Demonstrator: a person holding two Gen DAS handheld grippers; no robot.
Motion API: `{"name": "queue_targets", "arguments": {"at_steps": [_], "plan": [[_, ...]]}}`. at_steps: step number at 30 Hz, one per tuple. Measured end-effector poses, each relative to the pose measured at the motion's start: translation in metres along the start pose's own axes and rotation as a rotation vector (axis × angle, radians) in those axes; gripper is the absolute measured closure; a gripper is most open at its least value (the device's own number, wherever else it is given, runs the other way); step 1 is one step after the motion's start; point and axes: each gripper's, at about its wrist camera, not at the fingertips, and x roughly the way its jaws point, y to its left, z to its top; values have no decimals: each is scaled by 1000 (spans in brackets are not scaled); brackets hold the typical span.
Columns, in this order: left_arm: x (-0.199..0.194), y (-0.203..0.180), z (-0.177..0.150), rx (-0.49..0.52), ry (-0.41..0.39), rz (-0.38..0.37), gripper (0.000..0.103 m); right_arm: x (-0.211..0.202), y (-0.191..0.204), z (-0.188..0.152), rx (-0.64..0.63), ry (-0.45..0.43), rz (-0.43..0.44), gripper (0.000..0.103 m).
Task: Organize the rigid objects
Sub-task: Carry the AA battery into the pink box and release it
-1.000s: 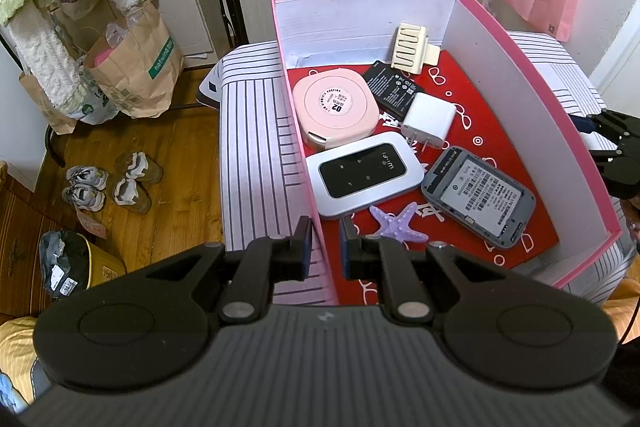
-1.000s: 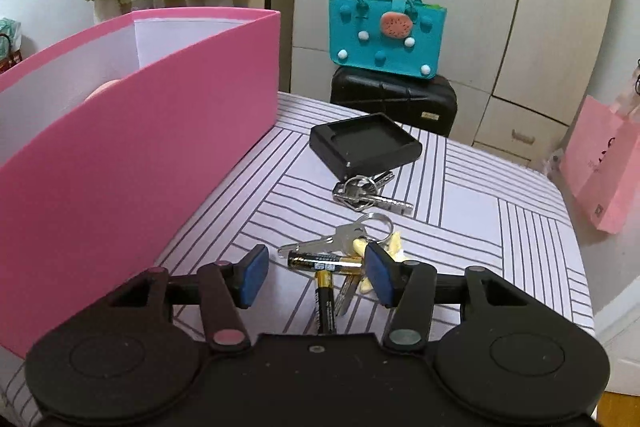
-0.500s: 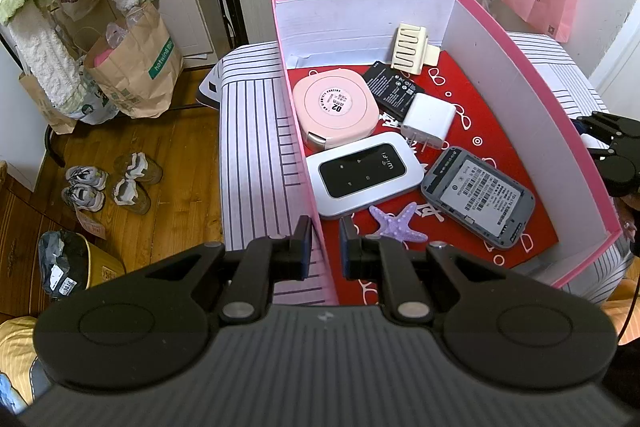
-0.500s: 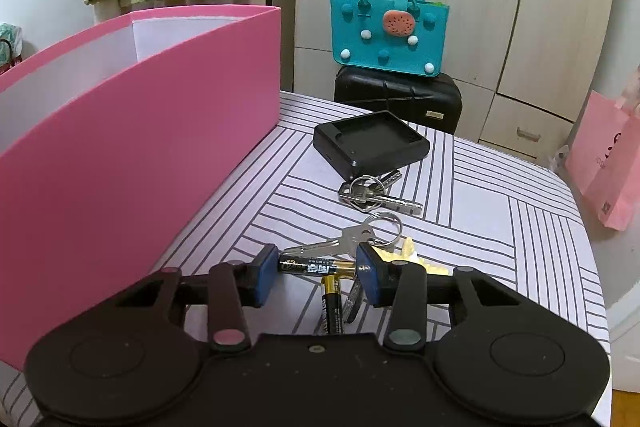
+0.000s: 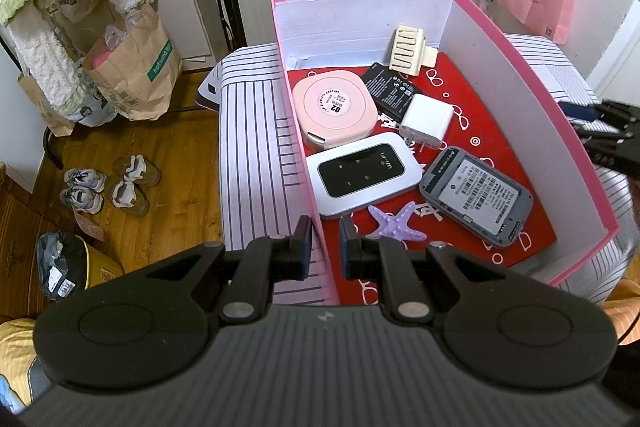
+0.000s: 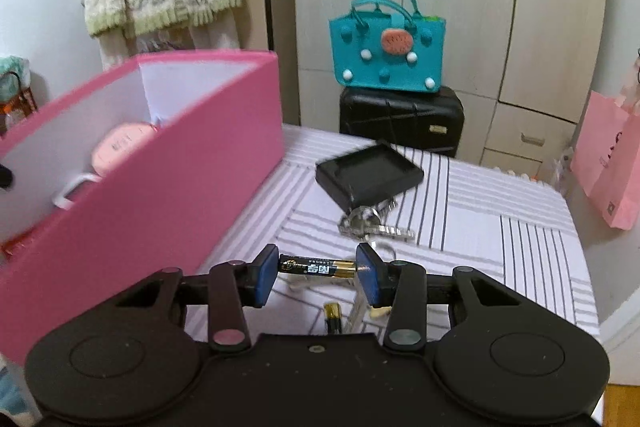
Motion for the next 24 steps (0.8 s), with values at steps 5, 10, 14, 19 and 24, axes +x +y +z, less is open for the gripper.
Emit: {"name": "queue_targets", "arguments": {"at_steps": [5,10,14,19,24], "plan": [[-1,2,-1,-2,-9,-4,91,-21,4,23,6,-45,66,55],[-2,3,-4,-4,-25,-2,92,-39,15,52,1,-100,154,55],[-2,4,-5,-7,-29,-2,93,-40,31,75,-22,-103,258,55],[-2,4,-5,-5,-29,-1,93,-13,62,103,-65,-1,411,55],[-2,5,-6,-14,-30,-9,93,22,95,120,-163,99,423,55]]}}
